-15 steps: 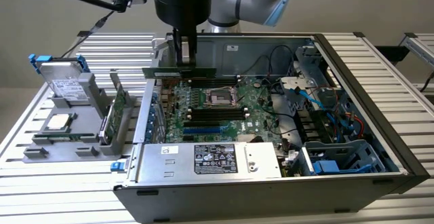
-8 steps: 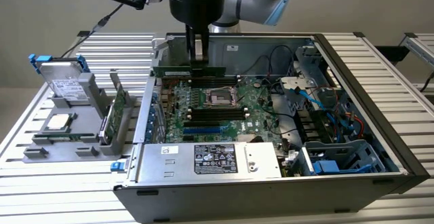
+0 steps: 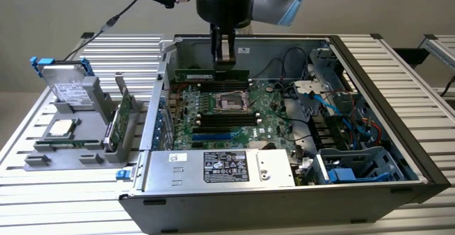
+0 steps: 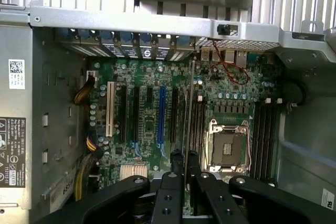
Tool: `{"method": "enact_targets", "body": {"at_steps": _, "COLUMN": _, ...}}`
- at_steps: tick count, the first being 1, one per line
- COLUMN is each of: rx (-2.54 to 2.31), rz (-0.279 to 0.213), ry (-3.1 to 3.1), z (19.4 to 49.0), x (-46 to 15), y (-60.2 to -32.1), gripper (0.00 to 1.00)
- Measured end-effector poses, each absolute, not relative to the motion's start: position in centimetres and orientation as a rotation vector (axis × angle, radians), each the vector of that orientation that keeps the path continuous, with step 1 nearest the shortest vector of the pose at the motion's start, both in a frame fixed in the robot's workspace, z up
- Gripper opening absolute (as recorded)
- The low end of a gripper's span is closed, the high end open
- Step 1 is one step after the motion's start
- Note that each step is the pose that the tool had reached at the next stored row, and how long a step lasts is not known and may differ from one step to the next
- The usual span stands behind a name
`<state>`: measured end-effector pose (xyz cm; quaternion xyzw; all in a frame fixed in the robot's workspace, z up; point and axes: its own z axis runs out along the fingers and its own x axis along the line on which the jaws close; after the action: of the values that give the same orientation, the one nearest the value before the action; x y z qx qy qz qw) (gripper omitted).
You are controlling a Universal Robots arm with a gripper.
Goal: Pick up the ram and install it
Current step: 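Pick up the ram and move it above insertion slot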
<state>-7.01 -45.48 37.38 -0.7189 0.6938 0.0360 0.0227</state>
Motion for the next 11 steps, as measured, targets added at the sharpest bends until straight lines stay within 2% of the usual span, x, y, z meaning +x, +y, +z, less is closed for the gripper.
{"method": "enact_targets", "body": {"at_steps": 11, "rx": -2.227, "rz": 0.098, "ry": 2.161, "z": 36.4, "x": -5.0, "y": -43.9, "gripper": 0.14}}
